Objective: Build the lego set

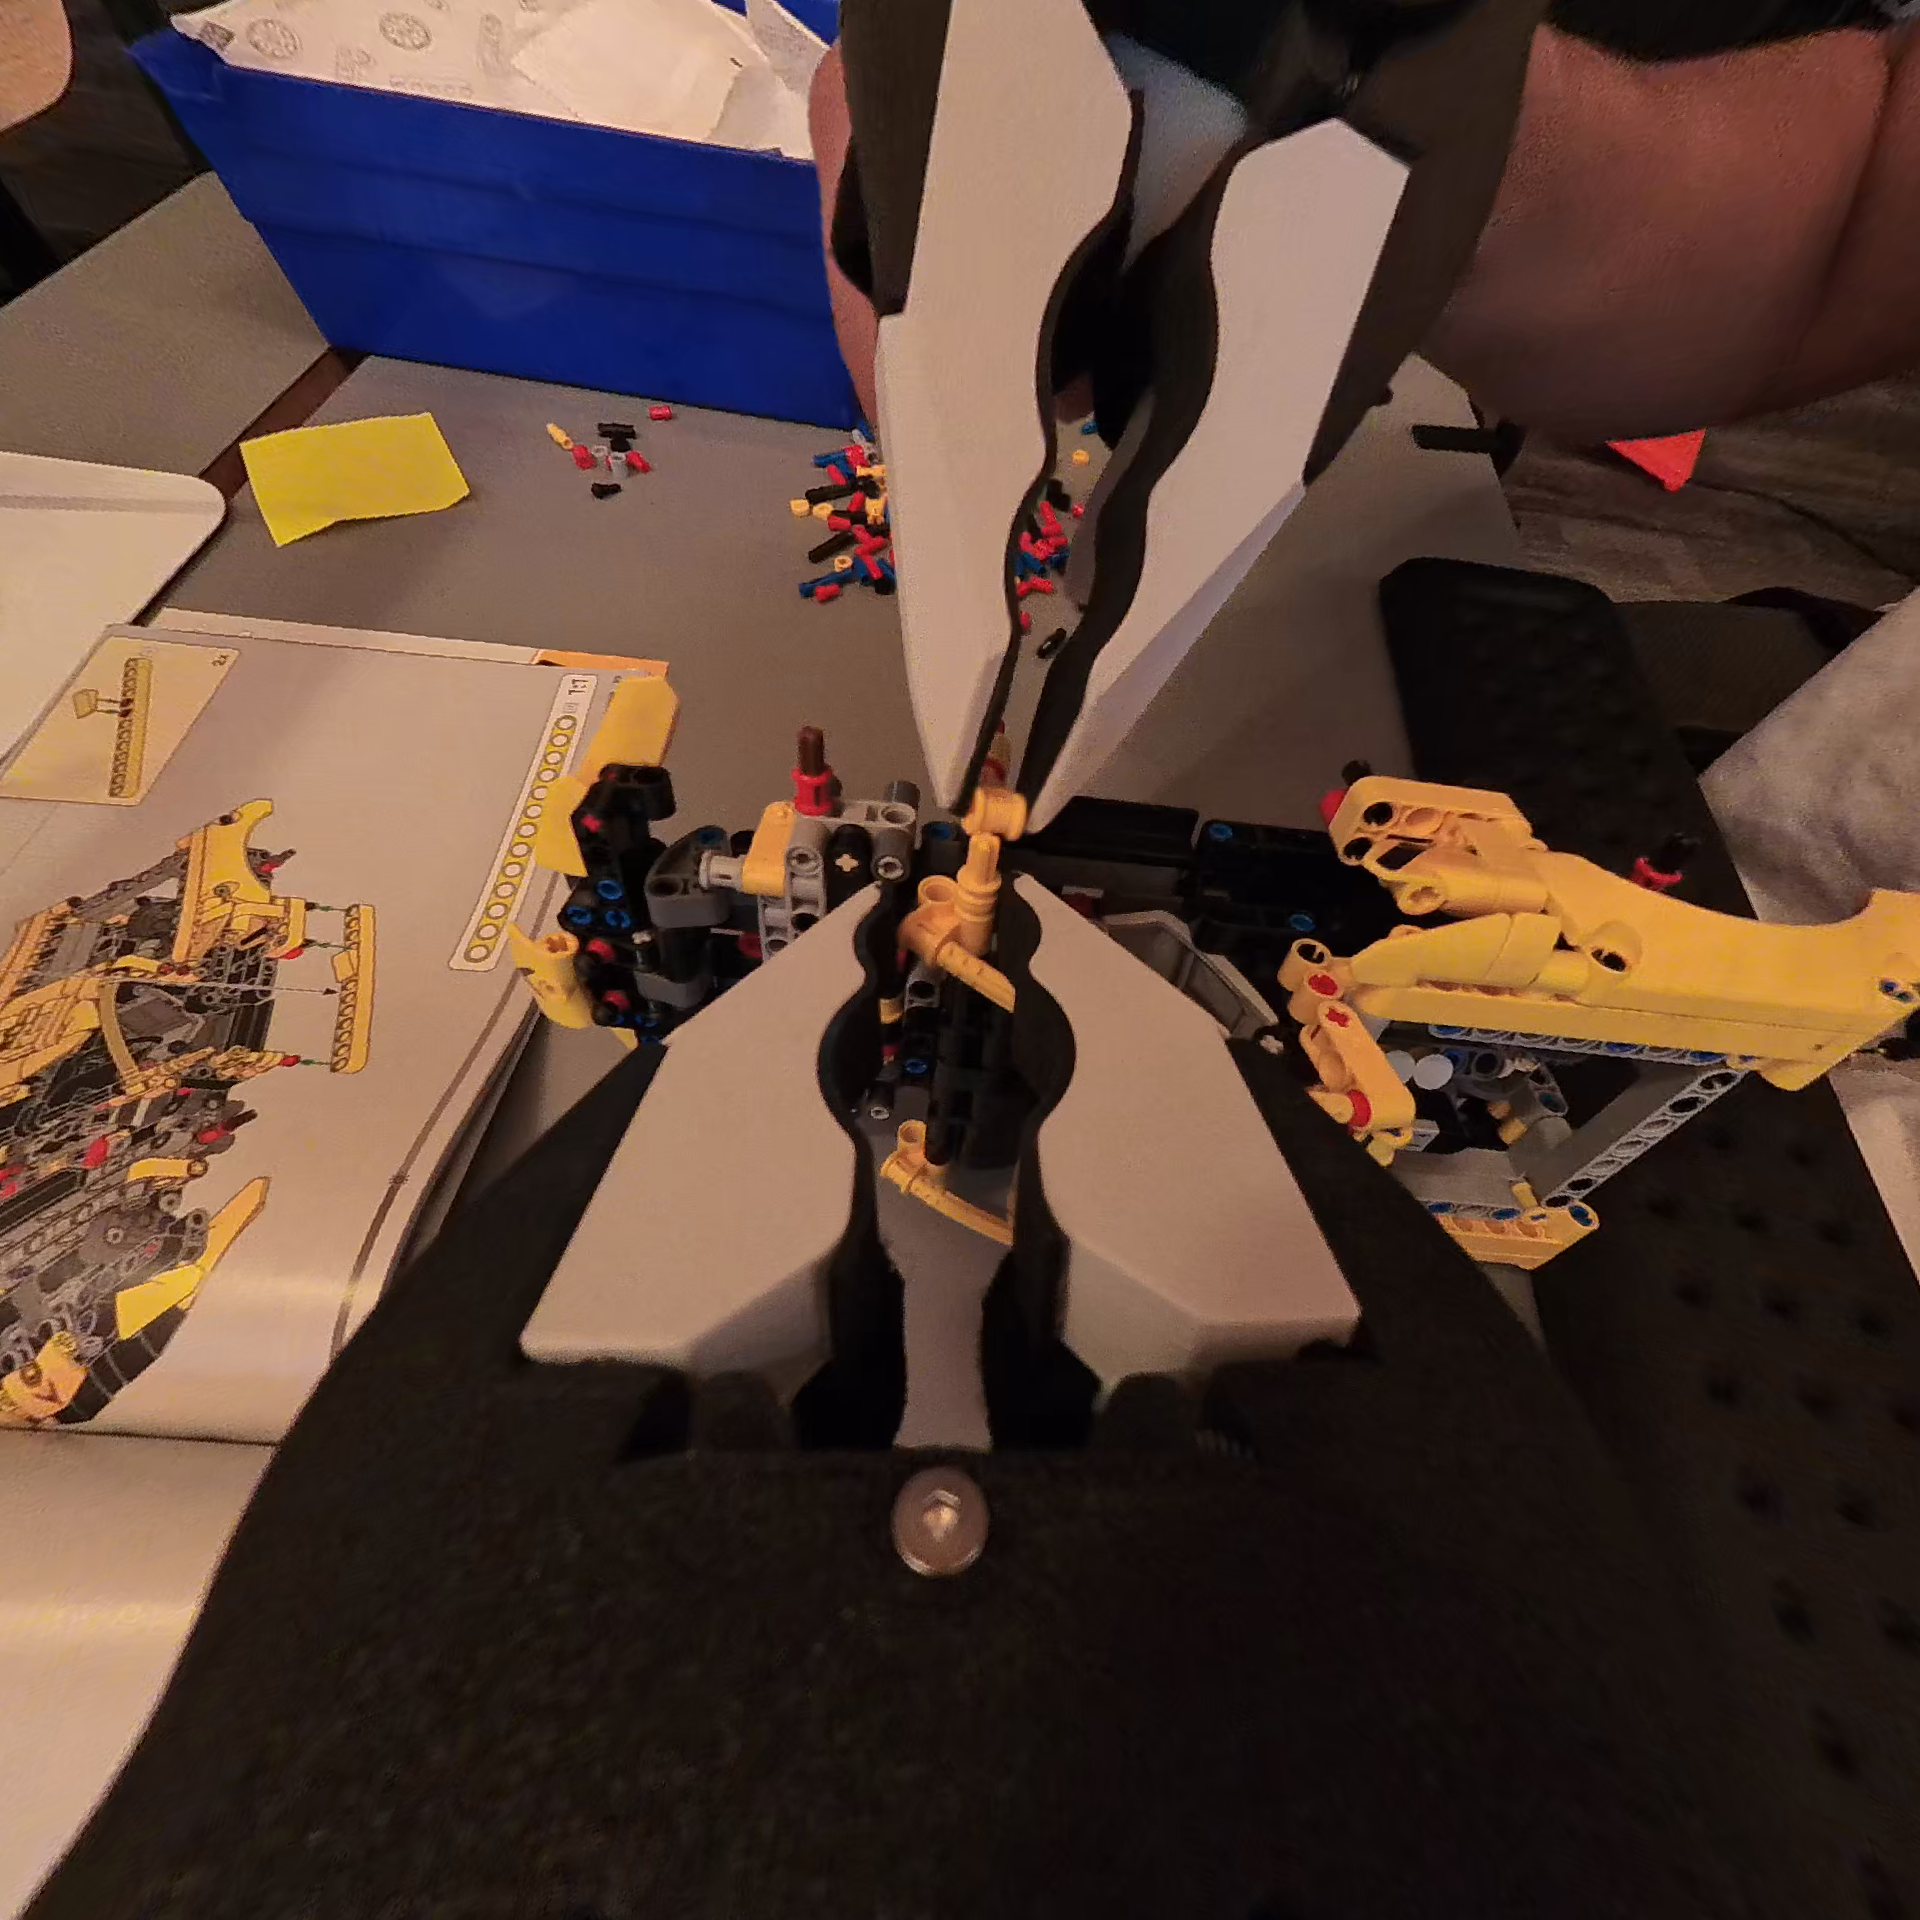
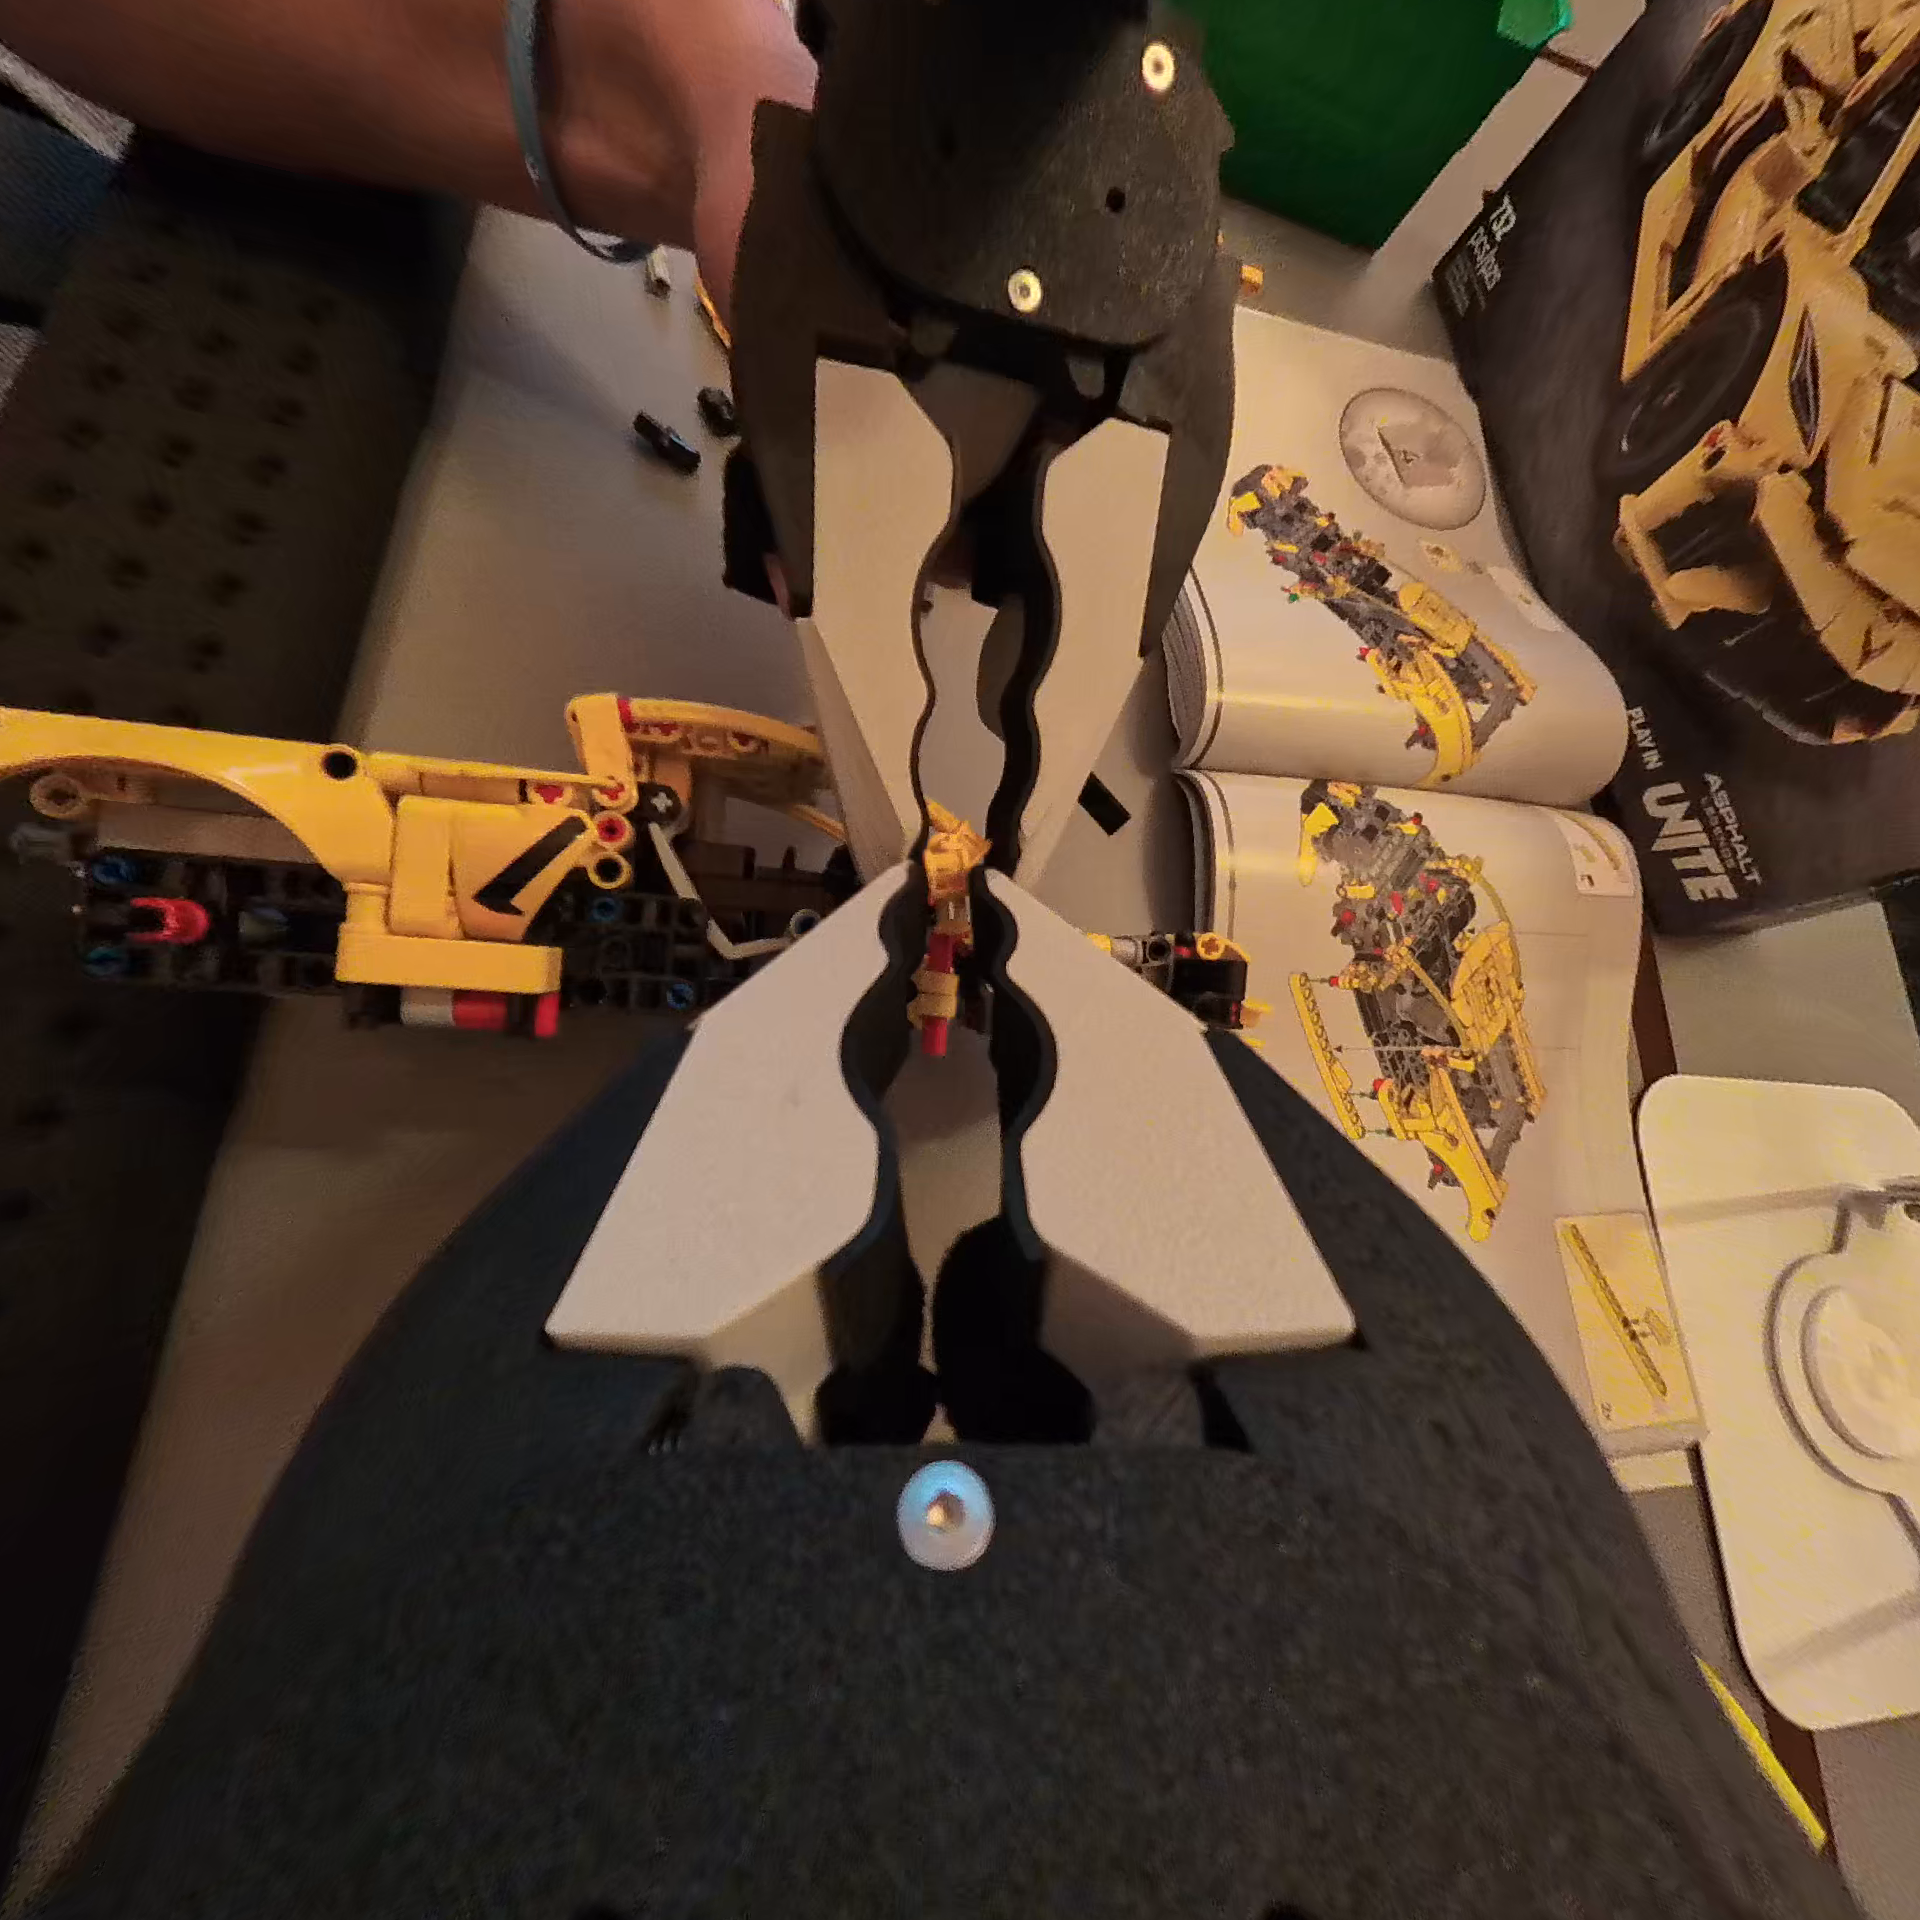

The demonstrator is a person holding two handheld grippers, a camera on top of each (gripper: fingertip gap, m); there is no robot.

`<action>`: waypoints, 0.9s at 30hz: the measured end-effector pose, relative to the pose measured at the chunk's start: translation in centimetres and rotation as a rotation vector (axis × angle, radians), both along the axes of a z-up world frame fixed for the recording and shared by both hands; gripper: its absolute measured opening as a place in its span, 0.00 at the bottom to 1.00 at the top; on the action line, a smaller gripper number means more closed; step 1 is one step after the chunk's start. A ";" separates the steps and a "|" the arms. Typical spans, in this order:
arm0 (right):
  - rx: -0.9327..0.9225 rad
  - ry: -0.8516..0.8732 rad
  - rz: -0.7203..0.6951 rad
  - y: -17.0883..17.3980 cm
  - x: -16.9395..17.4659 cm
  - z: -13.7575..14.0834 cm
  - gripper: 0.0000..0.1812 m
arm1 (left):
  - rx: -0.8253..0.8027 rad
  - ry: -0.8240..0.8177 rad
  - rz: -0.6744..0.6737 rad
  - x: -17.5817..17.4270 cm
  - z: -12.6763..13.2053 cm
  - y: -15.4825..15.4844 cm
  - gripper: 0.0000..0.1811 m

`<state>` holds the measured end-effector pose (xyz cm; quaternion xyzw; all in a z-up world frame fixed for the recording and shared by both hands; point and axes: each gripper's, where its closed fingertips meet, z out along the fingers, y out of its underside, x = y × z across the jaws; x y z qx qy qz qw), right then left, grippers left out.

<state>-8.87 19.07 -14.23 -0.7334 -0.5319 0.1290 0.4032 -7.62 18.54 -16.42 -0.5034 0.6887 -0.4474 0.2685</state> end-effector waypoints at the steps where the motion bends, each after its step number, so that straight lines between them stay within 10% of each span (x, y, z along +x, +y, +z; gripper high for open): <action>1: -0.003 0.008 0.007 -0.1 0.0 0.0 0.03 | -0.002 -0.002 -0.001 0.0 0.0 0.0 0.10; 27: -0.232 -0.086 -0.122 -0.6 0.6 -0.8 0.03 | 0.018 -0.018 -0.014 0.4 0.0 -0.3 0.09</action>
